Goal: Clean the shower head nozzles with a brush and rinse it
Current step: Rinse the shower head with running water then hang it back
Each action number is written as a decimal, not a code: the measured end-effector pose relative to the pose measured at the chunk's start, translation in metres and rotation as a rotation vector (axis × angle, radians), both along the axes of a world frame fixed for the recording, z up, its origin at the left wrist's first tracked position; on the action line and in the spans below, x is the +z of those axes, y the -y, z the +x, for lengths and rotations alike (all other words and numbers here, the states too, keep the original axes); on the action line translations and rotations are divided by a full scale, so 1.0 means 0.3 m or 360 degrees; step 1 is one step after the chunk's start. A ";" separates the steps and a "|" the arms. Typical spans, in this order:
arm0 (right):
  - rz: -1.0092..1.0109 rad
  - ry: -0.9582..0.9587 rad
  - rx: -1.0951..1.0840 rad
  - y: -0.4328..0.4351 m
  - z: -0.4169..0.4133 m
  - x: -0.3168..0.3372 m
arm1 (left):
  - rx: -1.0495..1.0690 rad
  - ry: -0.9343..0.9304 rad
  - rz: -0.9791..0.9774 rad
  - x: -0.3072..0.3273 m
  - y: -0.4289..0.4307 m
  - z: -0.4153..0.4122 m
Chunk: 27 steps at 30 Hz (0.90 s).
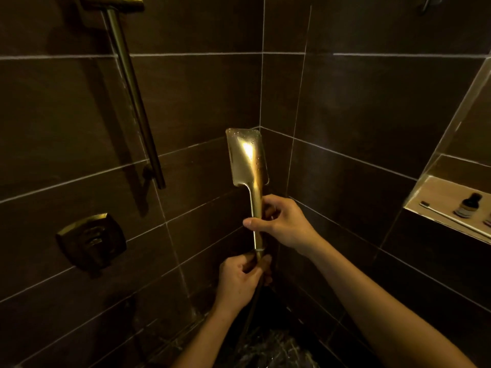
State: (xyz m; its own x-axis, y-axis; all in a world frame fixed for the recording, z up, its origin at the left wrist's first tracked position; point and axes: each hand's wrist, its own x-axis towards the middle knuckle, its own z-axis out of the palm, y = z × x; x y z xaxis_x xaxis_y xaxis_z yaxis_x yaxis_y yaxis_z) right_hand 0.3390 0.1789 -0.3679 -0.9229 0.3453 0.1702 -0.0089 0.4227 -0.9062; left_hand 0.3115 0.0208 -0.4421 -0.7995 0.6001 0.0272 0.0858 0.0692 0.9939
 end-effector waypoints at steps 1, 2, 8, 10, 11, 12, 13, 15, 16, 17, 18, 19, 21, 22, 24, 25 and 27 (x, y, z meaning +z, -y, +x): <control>0.0043 -0.0004 -0.0037 -0.001 -0.003 -0.003 | -0.0008 0.0013 0.0008 0.002 0.000 0.003; 0.0042 0.0005 -0.0025 -0.004 0.000 -0.002 | -0.0018 0.0033 0.0021 0.004 0.002 0.006; -0.0121 0.0032 0.0199 -0.011 0.026 0.024 | -0.0002 0.0017 0.0018 0.013 0.010 -0.002; 0.0229 0.0045 -0.0032 0.014 0.022 0.028 | 0.0049 -0.0056 -0.0030 0.009 0.005 0.000; 0.0407 0.0050 -0.0134 0.030 0.021 0.027 | 0.0071 -0.0077 -0.0050 0.010 0.003 0.004; 0.0541 0.0030 -0.0199 0.046 0.024 0.028 | 0.0078 -0.0076 -0.0058 0.011 0.004 0.007; 0.0629 -0.0010 -0.0224 0.052 0.026 0.022 | 0.0066 -0.0051 -0.0050 0.014 0.006 0.008; 0.0623 -0.0035 -0.0125 0.045 0.033 0.017 | 0.0019 0.0004 -0.0005 0.020 0.014 0.008; 0.0461 -0.0009 -0.0009 0.034 0.036 0.021 | 0.0005 0.0027 0.0021 0.023 0.017 0.008; 0.0182 0.0017 0.0132 0.024 0.041 0.030 | -0.0006 0.0043 0.0044 0.026 0.020 0.006; -0.0146 0.0032 0.0263 0.016 0.045 0.037 | -0.0021 0.0052 0.0066 0.028 0.023 0.004; -0.0436 0.0027 0.0373 0.009 0.048 0.040 | -0.0043 0.0055 0.0082 0.028 0.027 0.001; -0.0661 0.0004 0.0462 -0.002 0.051 0.044 | -0.0094 0.0071 0.0101 0.030 0.035 -0.004; -0.0668 -0.0003 0.0481 -0.007 0.050 0.043 | -0.0117 0.0079 0.0100 0.028 0.038 -0.005; -0.0640 0.0019 0.0481 -0.015 0.042 0.040 | -0.0122 0.0087 0.0086 0.019 0.040 -0.003; -0.0575 0.0027 0.0416 -0.013 0.036 0.039 | -0.0102 0.0086 0.0079 0.011 0.038 -0.001; -0.0313 0.0016 0.0132 -0.002 0.023 0.029 | -0.0049 0.0045 0.0072 -0.002 0.030 0.002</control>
